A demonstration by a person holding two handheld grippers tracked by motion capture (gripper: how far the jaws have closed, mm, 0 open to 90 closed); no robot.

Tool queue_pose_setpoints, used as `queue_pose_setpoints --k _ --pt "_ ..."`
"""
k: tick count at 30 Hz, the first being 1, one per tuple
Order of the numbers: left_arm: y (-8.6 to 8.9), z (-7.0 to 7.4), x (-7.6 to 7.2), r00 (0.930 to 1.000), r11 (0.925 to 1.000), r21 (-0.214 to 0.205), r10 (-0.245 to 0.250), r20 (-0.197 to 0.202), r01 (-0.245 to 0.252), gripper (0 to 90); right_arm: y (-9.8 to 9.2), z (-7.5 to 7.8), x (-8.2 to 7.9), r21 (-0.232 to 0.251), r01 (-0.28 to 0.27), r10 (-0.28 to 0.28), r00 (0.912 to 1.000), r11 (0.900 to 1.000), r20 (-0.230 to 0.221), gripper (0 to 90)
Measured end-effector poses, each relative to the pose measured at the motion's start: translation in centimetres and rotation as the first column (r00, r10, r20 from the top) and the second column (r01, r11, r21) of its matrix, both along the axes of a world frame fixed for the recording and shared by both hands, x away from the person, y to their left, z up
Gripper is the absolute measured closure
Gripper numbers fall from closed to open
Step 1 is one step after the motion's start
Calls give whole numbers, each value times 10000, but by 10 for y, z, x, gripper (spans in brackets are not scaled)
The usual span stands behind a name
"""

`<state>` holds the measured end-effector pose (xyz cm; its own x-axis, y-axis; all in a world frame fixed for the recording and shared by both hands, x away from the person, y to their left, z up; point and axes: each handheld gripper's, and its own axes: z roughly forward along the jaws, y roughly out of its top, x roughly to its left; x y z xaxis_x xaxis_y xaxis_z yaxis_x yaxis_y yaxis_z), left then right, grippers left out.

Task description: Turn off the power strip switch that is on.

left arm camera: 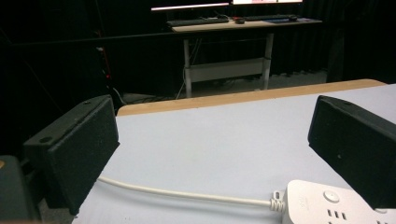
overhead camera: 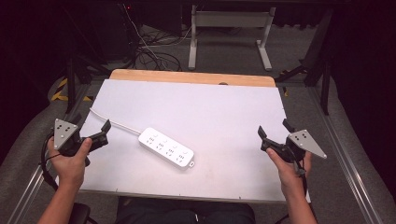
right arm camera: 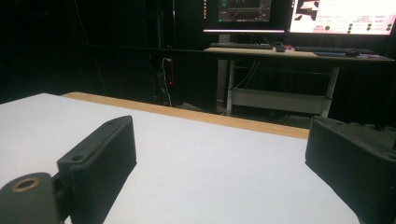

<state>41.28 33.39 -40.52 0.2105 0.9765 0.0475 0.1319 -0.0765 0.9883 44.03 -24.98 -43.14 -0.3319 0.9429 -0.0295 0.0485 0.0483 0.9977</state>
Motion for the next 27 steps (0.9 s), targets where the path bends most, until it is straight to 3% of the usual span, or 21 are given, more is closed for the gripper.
queue_pose_setpoints --k 27 --pt "3 -3 2 9998 9998 -209 51 -177 -54 23 -1 -3 1 -21 27 -28 9999 10000 -99 91"
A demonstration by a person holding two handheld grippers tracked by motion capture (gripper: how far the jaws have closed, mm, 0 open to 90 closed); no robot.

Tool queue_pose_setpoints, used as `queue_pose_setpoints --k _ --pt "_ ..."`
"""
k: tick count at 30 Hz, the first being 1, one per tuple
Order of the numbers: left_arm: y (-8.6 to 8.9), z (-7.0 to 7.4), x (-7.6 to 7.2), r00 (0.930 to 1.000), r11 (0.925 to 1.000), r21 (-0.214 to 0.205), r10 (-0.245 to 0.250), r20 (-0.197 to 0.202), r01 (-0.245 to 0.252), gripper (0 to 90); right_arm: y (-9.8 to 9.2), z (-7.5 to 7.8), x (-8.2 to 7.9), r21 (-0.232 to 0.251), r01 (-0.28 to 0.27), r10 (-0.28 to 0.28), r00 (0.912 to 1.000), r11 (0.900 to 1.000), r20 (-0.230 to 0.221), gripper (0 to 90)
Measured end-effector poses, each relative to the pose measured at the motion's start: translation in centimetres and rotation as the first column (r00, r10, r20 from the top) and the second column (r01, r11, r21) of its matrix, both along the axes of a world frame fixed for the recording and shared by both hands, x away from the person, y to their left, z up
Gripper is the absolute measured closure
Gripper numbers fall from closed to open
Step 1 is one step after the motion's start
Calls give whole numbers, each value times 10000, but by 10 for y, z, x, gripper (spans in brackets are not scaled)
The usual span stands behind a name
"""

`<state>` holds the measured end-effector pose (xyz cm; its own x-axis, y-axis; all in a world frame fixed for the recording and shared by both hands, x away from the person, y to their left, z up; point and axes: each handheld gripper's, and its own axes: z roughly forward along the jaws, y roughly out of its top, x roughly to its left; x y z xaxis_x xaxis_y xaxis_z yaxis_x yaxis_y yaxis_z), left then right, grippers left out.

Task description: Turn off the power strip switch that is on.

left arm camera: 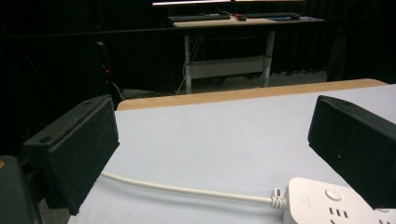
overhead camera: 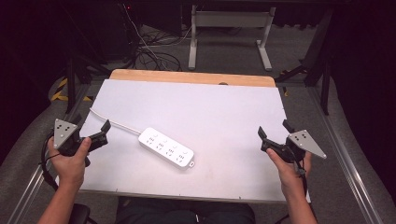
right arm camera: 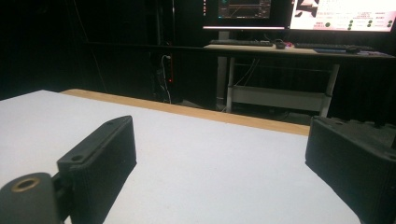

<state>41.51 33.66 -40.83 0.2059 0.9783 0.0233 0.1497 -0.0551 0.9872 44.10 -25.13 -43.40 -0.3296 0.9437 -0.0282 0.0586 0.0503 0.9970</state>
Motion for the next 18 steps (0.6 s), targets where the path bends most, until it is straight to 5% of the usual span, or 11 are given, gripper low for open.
queue_pose_setpoints --k 18 --pt "-2 0 3 9999 9999 -67 -146 -43 145 18 1 -1 2 22 -147 147 9999 9999 -36 91"
